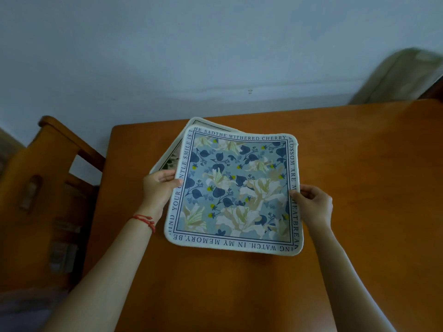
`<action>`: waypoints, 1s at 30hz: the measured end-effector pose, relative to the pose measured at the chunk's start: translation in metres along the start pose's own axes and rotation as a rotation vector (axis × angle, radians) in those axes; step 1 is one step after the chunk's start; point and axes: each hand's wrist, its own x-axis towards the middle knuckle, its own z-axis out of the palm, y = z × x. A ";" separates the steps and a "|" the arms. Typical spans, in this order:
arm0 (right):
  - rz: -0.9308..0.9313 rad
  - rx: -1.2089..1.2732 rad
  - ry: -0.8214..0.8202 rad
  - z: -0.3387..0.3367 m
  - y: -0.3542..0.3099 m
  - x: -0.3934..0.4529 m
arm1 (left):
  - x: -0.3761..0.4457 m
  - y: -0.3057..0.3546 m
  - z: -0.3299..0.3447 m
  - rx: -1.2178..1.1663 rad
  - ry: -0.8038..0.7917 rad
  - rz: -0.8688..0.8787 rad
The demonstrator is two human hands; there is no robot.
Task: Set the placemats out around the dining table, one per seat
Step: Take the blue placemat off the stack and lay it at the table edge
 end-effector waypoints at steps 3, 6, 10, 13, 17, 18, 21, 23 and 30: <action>-0.024 -0.021 0.001 -0.005 -0.007 -0.023 | -0.022 -0.004 -0.019 -0.035 0.016 -0.012; -0.034 -0.013 -0.012 -0.010 -0.011 -0.049 | -0.042 -0.009 -0.038 -0.055 0.019 -0.025; -0.037 -0.007 -0.043 -0.018 -0.013 -0.083 | -0.071 -0.015 -0.062 -0.066 0.019 -0.017; -0.031 0.004 -0.042 -0.022 -0.011 -0.106 | -0.092 -0.018 -0.077 -0.074 0.012 -0.010; -0.025 0.022 -0.050 -0.028 -0.007 -0.137 | -0.118 -0.025 -0.095 -0.092 0.009 -0.011; -0.026 0.023 -0.052 -0.031 -0.006 -0.144 | -0.125 -0.027 -0.099 -0.092 0.008 -0.010; -0.025 0.027 -0.063 -0.039 -0.003 -0.165 | -0.147 -0.032 -0.108 -0.083 0.004 -0.005; -0.027 0.019 -0.070 -0.045 0.001 -0.176 | -0.161 -0.035 -0.113 -0.082 0.006 -0.007; -0.086 0.017 -0.116 -0.074 0.007 -0.208 | -0.219 -0.044 -0.121 -0.112 0.049 0.001</action>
